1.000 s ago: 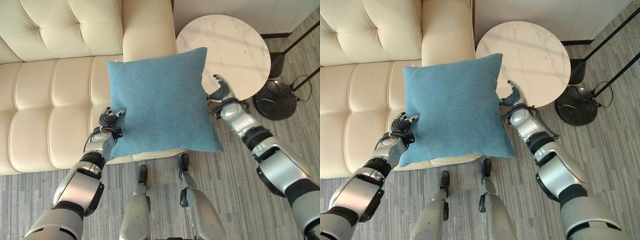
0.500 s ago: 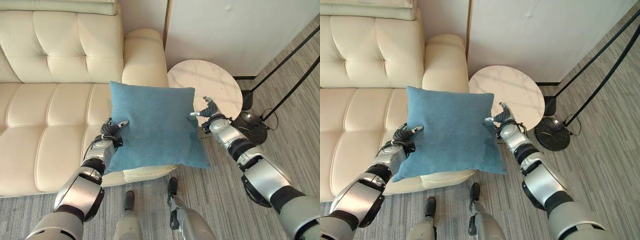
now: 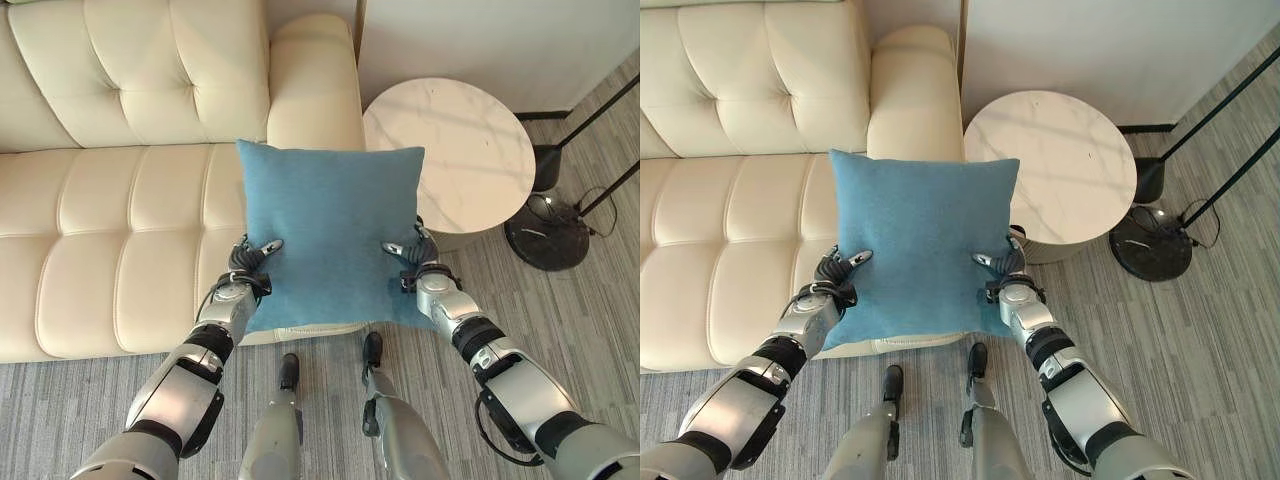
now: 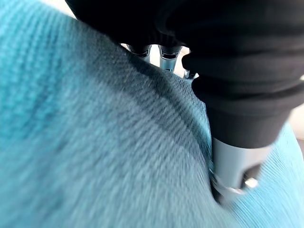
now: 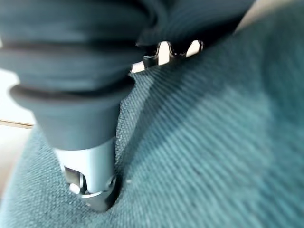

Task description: Pick up all the scattered cushions and arrange them neatly on the sofa.

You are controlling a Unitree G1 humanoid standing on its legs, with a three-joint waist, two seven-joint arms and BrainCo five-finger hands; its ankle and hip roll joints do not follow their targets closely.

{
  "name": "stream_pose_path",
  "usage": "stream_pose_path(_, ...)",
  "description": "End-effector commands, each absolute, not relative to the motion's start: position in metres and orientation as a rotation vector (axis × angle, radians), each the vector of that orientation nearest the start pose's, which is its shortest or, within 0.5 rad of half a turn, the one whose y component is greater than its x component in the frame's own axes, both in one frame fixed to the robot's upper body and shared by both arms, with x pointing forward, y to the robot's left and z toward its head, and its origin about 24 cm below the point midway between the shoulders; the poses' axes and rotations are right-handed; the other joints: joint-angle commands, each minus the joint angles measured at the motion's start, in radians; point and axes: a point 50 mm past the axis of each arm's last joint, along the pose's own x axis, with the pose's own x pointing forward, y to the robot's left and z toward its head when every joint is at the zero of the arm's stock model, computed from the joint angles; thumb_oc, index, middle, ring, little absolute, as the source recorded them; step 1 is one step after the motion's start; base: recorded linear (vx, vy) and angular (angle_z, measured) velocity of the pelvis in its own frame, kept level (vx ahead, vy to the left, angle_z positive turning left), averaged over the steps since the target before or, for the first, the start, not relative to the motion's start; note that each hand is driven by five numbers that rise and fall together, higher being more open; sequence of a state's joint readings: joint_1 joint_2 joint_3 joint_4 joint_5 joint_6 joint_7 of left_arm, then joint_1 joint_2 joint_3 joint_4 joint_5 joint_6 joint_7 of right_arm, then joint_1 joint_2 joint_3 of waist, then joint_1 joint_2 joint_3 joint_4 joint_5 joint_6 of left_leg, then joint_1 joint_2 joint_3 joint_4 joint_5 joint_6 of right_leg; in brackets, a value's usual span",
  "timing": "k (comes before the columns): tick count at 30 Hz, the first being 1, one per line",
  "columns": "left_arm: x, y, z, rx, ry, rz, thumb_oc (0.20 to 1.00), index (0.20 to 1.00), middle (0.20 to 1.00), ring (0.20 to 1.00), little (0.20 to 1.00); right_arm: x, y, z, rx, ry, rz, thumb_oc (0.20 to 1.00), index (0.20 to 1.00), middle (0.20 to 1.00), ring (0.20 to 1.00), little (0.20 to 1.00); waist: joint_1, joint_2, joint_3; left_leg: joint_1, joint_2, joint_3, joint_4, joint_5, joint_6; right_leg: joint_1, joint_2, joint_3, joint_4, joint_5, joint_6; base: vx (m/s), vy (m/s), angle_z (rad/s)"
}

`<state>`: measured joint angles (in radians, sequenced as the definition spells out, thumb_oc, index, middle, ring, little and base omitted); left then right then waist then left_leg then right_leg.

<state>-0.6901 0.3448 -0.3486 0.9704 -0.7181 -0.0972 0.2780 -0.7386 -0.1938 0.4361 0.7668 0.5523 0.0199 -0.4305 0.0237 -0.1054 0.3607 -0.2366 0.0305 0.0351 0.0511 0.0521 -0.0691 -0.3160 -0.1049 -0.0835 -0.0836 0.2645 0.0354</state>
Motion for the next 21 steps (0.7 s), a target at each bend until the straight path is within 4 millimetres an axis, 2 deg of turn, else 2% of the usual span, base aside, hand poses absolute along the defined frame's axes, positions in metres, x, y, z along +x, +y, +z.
stream_pose_path(1,0.371,0.149,0.050,-0.144,0.213,0.107,0.200,0.200,0.200,0.200,0.200,0.368,-0.049,0.102,0.159,0.066,0.170,1.000,1.000,1.000,1.000,1.000,0.015,0.017,0.014,-0.009,0.017,-0.005,-0.052,0.000,-0.002,0.088,-0.061,0.010,0.052,-0.190,0.106,0.03,-0.009,-0.03)
stream_pose_path(2,0.369,0.131,0.046,-0.150,0.230,0.057,0.200,0.200,0.200,0.200,0.200,0.362,-0.031,0.105,0.206,0.061,0.248,1.000,1.000,1.000,1.000,1.000,0.017,0.014,0.012,-0.008,0.018,-0.007,-0.054,0.000,-0.003,0.089,-0.061,0.008,0.053,-0.191,0.106,0.00,0.000,0.00)
stream_pose_path(3,0.368,0.124,0.045,-0.136,0.235,0.032,0.200,0.200,0.200,0.200,0.200,0.359,-0.023,0.106,0.214,0.061,0.281,1.000,1.000,1.000,1.000,1.000,0.017,0.013,0.010,-0.007,0.019,-0.007,-0.056,0.001,-0.003,0.091,-0.061,0.007,0.052,-0.192,0.105,0.04,-0.034,0.01)
stream_pose_path(5,0.365,0.087,0.050,-0.043,0.207,-0.113,0.200,0.200,0.200,0.200,0.200,0.353,-0.005,0.104,0.217,0.091,0.361,1.000,1.000,1.000,1.000,1.000,0.018,0.009,0.002,-0.002,0.020,-0.010,-0.064,0.003,-0.006,0.098,-0.063,-0.001,0.047,-0.190,0.106,0.03,-0.038,0.00)
stream_pose_path(9,0.364,0.066,0.055,-0.040,0.199,-0.175,0.200,0.200,0.200,0.200,0.200,0.351,0.003,0.099,0.193,0.124,0.386,1.000,1.000,1.000,1.000,1.000,0.021,0.007,0.005,0.000,0.019,-0.013,-0.067,0.005,-0.008,0.098,-0.062,-0.002,0.045,-0.188,0.106,-0.01,-0.022,0.05)
stream_pose_path(13,0.357,0.050,0.049,-0.064,0.231,-0.227,0.200,0.200,0.200,0.200,0.200,0.345,0.007,0.075,-0.009,0.202,0.454,1.000,1.000,1.000,1.000,1.000,0.026,-0.001,0.004,0.002,0.018,-0.015,-0.069,0.006,-0.008,0.100,-0.064,-0.002,0.042,-0.187,0.104,-0.01,-0.018,0.07)
stream_pose_path(16,0.349,0.030,0.042,-0.073,0.269,-0.294,0.200,0.200,0.200,0.200,0.200,0.338,0.014,0.060,-0.028,0.276,0.505,1.000,1.000,1.000,1.000,1.000,0.030,-0.010,0.004,0.002,0.020,-0.019,-0.073,0.011,-0.010,0.100,-0.061,-0.001,0.044,-0.188,0.102,-0.01,-0.019,0.04)
stream_pose_path(17,0.347,0.029,0.041,-0.076,0.267,-0.306,0.200,0.200,0.200,0.200,0.200,0.336,0.015,0.058,-0.035,0.281,0.518,0.200,0.200,0.200,0.200,0.200,0.031,-0.011,0.004,0.002,0.020,-0.021,-0.076,0.012,-0.011,0.100,-0.060,-0.002,0.044,-0.189,0.101,-0.02,-0.030,0.04)
stream_pose_path(21,0.343,0.026,0.039,-0.067,0.261,-0.329,0.200,0.200,0.200,0.200,0.200,0.329,0.021,0.057,0.042,0.289,0.551,0.200,0.200,0.200,0.200,0.200,0.039,-0.021,-0.003,0.013,0.023,-0.023,-0.088,0.014,-0.013,0.107,-0.056,-0.002,0.042,-0.192,0.103,-0.01,-0.026,0.01)
